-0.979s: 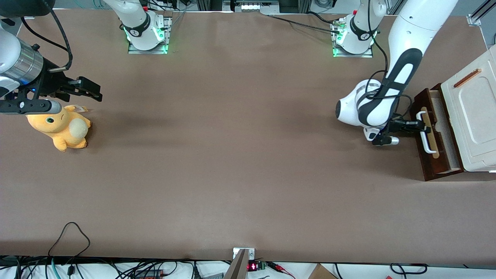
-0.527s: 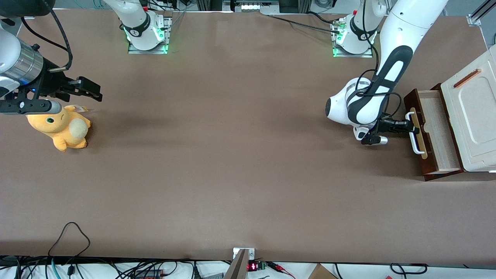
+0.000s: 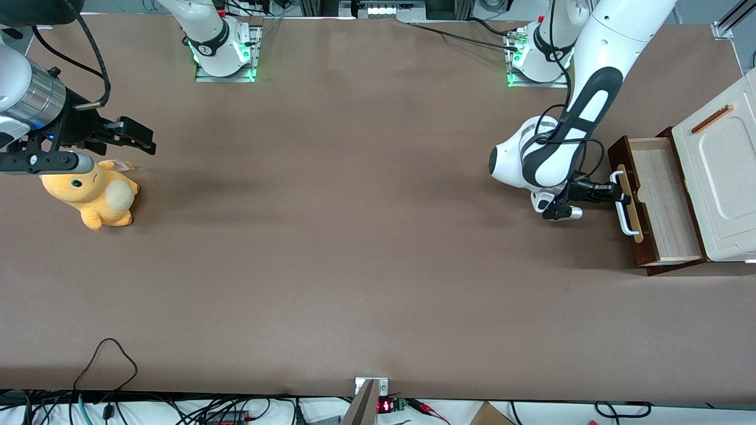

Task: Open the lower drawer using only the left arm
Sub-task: 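Pull the handle away from the cabinet with the left gripper, then open the left gripper and lift it off the handle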

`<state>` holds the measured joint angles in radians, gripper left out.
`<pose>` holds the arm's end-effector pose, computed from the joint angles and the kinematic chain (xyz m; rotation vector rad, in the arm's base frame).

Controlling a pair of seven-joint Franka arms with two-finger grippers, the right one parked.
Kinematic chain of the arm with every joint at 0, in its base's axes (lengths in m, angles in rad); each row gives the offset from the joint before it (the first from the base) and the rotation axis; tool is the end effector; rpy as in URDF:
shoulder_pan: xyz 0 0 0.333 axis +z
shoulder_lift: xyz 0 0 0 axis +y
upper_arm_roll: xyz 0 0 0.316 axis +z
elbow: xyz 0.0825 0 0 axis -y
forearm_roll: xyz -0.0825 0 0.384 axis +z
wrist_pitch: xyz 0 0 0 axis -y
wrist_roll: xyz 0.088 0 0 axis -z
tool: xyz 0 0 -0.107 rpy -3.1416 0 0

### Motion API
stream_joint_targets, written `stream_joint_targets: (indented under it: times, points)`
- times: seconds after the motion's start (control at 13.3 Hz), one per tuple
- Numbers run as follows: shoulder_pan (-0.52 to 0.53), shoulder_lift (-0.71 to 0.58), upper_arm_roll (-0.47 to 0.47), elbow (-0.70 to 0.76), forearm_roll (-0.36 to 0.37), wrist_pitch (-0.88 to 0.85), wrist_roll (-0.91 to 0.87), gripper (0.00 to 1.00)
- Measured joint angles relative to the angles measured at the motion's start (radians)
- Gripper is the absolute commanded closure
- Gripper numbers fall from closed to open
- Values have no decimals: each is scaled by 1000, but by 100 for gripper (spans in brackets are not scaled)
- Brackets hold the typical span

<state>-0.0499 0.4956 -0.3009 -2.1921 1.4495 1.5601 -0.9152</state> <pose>0.4967 -0.0724 0.1747 -1.7212 0.3522 0.0004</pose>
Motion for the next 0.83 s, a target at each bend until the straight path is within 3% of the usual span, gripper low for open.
stream_joint_targets:
  times: [0.08,0.15,0.23,0.53,0.83]
  points:
    - [-1,0,0,0,0,0,0,68]
    - [-1,0,0,0,0,0,0,18]
    - [-2,0,-4,1,0,13,2,0]
    - [-11,0,-15,12,-15,17,3,0]
    - [-11,-17,-24,93,-158,20,7,0]
